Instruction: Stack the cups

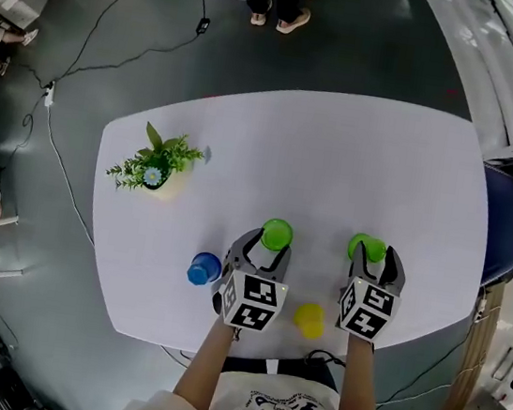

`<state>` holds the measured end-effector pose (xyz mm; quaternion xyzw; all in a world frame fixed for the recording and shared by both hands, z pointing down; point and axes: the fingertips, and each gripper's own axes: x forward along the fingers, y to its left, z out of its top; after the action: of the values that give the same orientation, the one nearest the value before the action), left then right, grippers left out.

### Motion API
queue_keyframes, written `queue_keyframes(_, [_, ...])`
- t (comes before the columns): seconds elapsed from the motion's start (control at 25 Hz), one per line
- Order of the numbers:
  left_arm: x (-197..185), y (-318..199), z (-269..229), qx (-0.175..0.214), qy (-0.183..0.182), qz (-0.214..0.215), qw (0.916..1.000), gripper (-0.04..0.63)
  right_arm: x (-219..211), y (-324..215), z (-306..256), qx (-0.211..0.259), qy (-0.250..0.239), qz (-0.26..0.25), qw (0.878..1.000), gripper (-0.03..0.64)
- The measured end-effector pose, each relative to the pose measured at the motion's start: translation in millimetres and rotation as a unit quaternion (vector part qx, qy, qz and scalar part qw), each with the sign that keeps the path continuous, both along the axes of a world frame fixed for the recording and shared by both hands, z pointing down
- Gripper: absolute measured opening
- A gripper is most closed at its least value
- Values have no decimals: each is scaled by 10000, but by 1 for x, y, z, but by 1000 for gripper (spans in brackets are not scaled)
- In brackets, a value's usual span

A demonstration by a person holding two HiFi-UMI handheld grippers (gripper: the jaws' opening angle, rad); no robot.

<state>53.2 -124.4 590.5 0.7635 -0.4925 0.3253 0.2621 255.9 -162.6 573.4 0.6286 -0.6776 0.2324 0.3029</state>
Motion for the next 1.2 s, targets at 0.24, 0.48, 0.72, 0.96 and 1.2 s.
queue_keyframes(0.24, [2, -3, 3, 59, 15, -45, 10000, 227, 3, -2, 2, -16, 141, 36, 9999, 284])
queue_keyframes(0.48, [1, -2, 2, 83, 20, -80, 9999, 224, 5, 2, 12, -218, 209, 99, 9995, 238])
queue_keyframes(0.72, [-3, -2, 4, 51, 63, -176, 9998, 227, -11, -2, 7, -121, 184, -280, 9994, 233])
queue_keyframes(0.96, [-3, -3, -9, 172, 252, -282, 9991, 267, -74, -10, -11, 196, -36, -1599, 9869, 232])
queue_keyframes(1.2, [-25, -2, -47, 586, 297, -619, 9959, 270, -117, -10, -5, 113, -15, -2390, 9710, 232])
